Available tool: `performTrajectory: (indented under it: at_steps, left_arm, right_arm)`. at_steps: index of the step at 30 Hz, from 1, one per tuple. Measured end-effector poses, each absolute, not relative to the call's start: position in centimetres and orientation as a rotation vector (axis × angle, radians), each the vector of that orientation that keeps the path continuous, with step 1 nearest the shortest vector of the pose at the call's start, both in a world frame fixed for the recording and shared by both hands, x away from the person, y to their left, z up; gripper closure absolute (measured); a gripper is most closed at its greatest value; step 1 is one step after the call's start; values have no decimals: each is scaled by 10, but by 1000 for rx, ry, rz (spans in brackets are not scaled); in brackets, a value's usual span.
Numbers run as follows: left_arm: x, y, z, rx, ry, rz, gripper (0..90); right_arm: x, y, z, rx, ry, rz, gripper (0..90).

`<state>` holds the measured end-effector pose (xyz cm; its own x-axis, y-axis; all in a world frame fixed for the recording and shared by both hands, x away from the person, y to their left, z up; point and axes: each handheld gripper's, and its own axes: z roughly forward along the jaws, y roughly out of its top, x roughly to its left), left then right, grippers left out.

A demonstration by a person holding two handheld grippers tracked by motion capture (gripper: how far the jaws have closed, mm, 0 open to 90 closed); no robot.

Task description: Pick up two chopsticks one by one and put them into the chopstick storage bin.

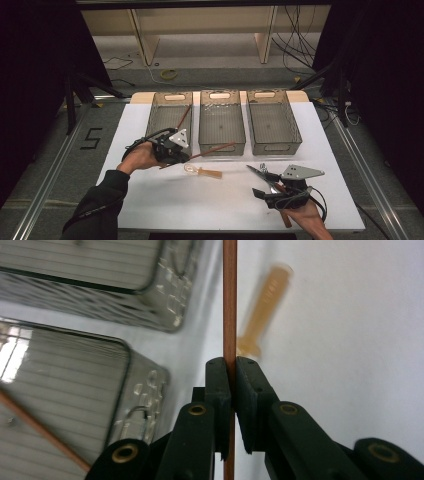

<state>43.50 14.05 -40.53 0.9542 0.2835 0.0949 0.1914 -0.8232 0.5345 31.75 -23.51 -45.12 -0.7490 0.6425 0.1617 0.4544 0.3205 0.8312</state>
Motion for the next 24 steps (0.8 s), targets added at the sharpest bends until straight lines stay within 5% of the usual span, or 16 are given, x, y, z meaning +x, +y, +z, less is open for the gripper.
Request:
performTrajectory:
  at_steps: [24]
  left_arm:
    - [477, 176, -365, 2293, 755, 325, 841]
  right_arm:
    - [317, -235, -451, 1005, 2385, 1401, 259]
